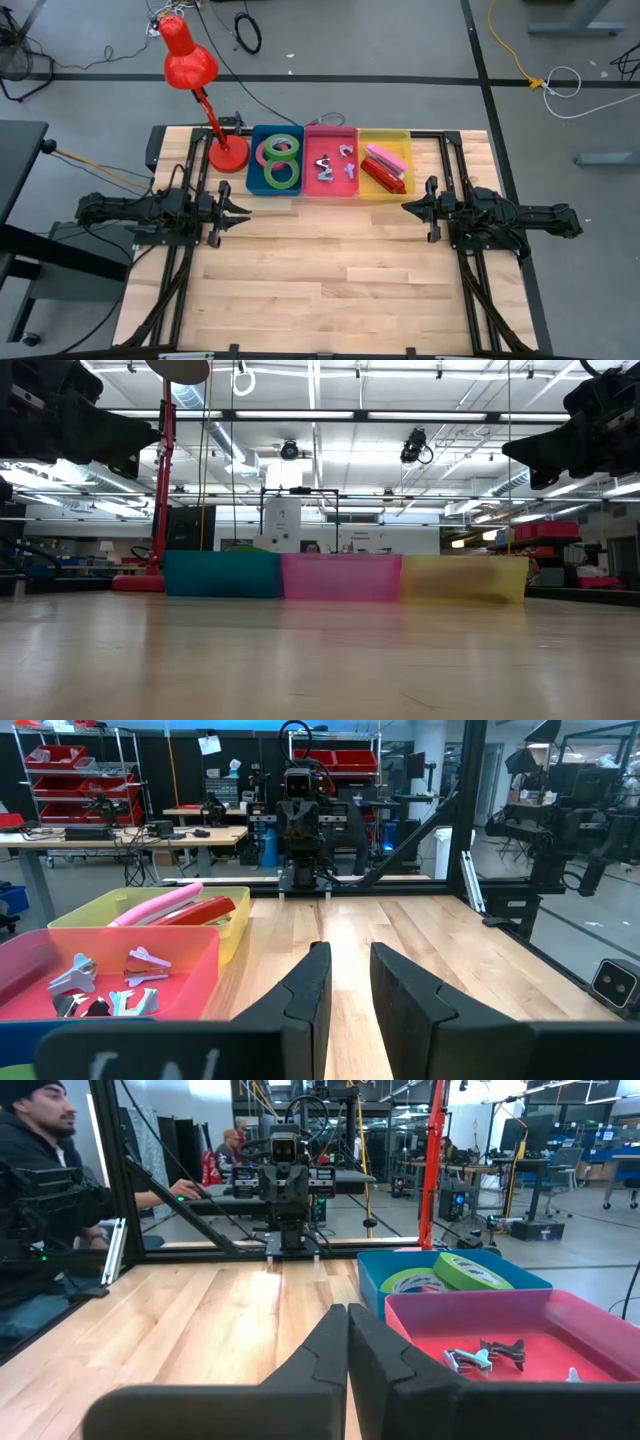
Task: Pick and place Stapler, Stapler remover, tape
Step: Return to Home Position
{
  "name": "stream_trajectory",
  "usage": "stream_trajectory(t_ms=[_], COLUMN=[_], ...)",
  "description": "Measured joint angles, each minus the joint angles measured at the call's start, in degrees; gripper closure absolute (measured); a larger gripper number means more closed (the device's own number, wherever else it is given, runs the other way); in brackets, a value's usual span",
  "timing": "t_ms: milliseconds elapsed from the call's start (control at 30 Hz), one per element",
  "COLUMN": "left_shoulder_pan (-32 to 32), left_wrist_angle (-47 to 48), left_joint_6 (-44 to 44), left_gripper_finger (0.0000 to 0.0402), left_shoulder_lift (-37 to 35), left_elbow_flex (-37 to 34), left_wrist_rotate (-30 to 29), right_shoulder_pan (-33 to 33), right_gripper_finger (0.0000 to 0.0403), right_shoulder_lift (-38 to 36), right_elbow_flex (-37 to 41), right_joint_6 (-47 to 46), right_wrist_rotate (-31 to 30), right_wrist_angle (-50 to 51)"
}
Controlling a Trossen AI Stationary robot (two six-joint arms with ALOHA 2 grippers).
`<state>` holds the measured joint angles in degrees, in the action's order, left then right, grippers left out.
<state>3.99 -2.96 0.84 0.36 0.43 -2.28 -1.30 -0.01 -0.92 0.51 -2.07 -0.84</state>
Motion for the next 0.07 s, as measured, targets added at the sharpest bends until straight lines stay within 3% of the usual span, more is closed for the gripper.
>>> stream_trajectory(t_ms=[67], left_shoulder_pan=[0.0], left_wrist_angle=[0.0], left_joint_6=[0.0], left_gripper_finger=[0.0326], left_shoulder_lift=[0.0], left_elbow_flex=[0.0], left_wrist_rotate=[0.0], right_shoulder_pan=[0.0], right_gripper_finger=[0.0389], right_shoulder_lift=[0.0], right_elbow_flex=[-0.01], right_joint_6=[0.0], right_wrist_rotate=[-0.02], right_wrist_angle=[0.0])
